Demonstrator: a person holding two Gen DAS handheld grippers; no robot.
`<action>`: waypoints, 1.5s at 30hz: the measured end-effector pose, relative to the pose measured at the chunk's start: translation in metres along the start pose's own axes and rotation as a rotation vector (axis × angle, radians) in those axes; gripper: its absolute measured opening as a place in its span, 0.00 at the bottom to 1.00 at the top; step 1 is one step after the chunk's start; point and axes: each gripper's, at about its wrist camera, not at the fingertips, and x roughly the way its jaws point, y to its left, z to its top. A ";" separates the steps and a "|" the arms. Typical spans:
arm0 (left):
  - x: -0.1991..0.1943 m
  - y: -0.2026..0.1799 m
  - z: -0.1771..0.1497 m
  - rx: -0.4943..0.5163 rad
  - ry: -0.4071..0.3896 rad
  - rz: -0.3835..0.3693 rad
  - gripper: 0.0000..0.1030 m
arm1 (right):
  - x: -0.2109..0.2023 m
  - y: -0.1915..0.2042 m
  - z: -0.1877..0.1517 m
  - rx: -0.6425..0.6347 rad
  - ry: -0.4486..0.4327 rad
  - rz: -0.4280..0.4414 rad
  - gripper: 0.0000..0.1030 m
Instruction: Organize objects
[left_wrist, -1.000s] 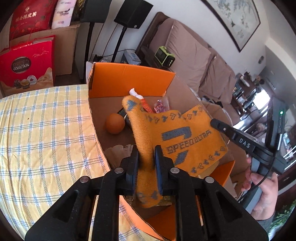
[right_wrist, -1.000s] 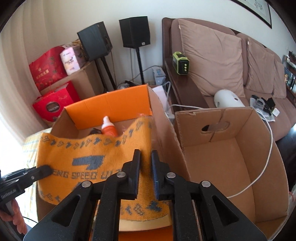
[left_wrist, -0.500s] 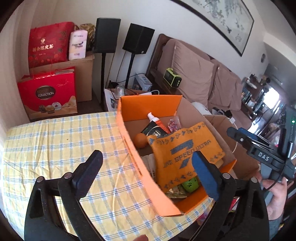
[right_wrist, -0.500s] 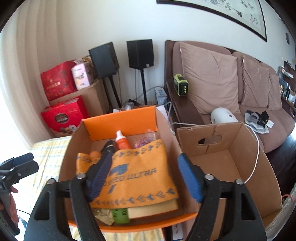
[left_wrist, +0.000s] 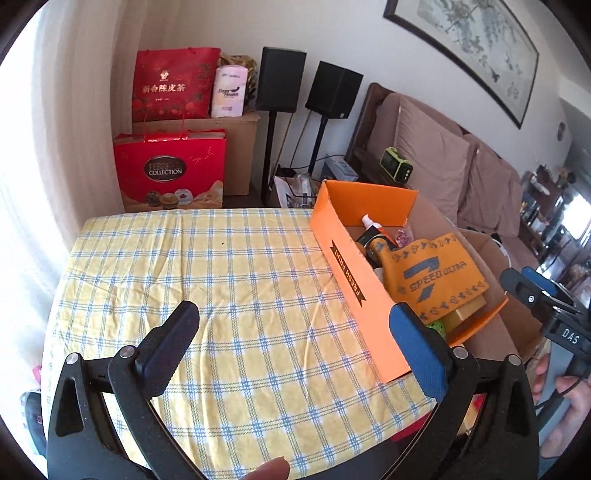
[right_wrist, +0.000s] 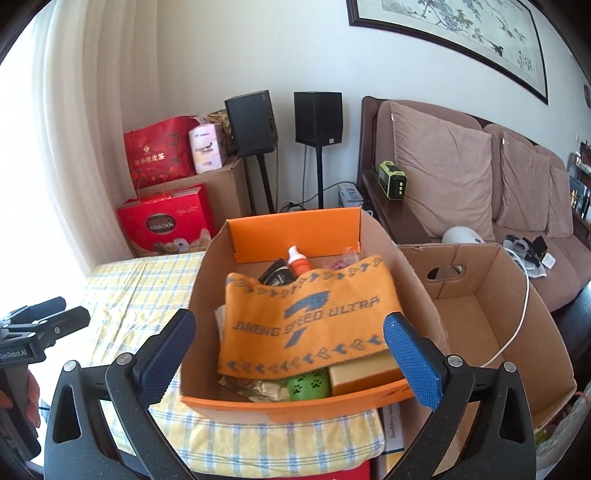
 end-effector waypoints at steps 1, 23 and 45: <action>-0.004 0.003 -0.003 -0.007 -0.011 0.017 1.00 | -0.001 0.003 -0.002 -0.003 -0.002 0.000 0.99; -0.050 0.045 -0.078 -0.083 0.000 0.198 1.00 | -0.018 0.064 -0.069 -0.023 0.025 0.053 1.00; -0.062 0.053 -0.100 -0.073 0.029 0.244 1.00 | -0.035 0.082 -0.090 -0.037 0.048 0.026 1.00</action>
